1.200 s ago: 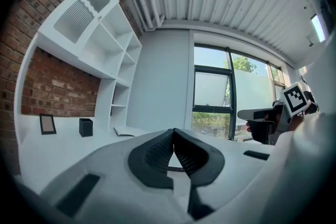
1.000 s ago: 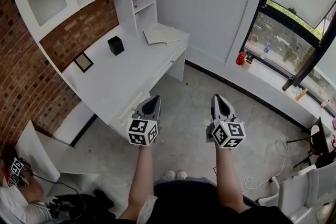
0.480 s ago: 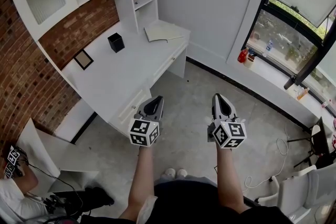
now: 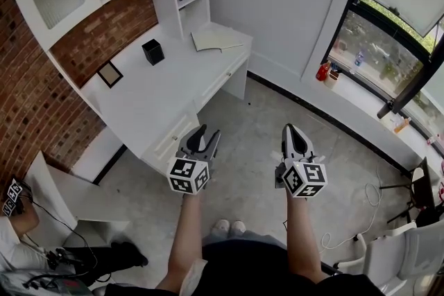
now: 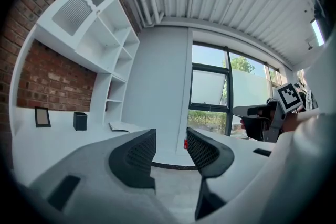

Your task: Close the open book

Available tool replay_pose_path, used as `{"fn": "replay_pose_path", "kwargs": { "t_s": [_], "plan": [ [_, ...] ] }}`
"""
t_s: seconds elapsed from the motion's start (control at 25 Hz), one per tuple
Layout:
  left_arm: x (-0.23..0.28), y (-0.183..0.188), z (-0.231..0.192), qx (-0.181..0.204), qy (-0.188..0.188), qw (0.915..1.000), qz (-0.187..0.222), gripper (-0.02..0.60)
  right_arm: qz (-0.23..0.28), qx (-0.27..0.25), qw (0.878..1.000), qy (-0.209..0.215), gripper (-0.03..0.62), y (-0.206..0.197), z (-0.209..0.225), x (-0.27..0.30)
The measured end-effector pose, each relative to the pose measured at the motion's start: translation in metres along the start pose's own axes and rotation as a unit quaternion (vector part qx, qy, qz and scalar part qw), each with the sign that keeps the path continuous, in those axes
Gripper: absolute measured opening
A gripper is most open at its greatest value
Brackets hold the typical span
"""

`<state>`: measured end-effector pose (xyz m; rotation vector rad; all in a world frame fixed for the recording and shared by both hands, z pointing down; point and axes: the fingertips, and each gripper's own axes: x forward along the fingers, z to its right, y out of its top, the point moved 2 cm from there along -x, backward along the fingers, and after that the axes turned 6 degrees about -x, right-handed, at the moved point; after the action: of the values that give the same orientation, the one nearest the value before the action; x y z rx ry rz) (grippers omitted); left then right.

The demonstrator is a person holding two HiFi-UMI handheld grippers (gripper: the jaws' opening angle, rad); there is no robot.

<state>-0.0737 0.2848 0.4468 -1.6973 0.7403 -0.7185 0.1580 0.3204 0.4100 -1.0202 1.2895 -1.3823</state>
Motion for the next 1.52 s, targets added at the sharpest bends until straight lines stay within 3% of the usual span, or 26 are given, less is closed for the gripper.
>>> {"fn": "replay_pose_path", "kwargs": {
  "t_s": [0.16, 0.88, 1.28, 1.52],
  "plan": [
    [-0.001, -0.004, 0.003, 0.001, 0.015, 0.9999, -0.002, 0.194, 0.003, 0.010, 1.000, 0.001, -0.003, 0.000, 0.008, -0.003],
    [0.005, -0.011, 0.005, -0.012, 0.053, 0.9984, 0.014, 0.209, 0.016, 0.012, 1.000, 0.010, -0.003, 0.009, 0.043, 0.004],
    [0.070, 0.017, -0.026, 0.026, 0.043, 0.9983, 0.030, 0.209, 0.045, -0.003, 0.999, 0.006, -0.002, 0.024, 0.068, 0.059],
    [0.136, 0.041, -0.073, 0.015, 0.039, 0.9977, 0.053, 0.209, 0.049, -0.009, 0.999, -0.012, -0.002, 0.021, 0.100, 0.117]
  ]
}}
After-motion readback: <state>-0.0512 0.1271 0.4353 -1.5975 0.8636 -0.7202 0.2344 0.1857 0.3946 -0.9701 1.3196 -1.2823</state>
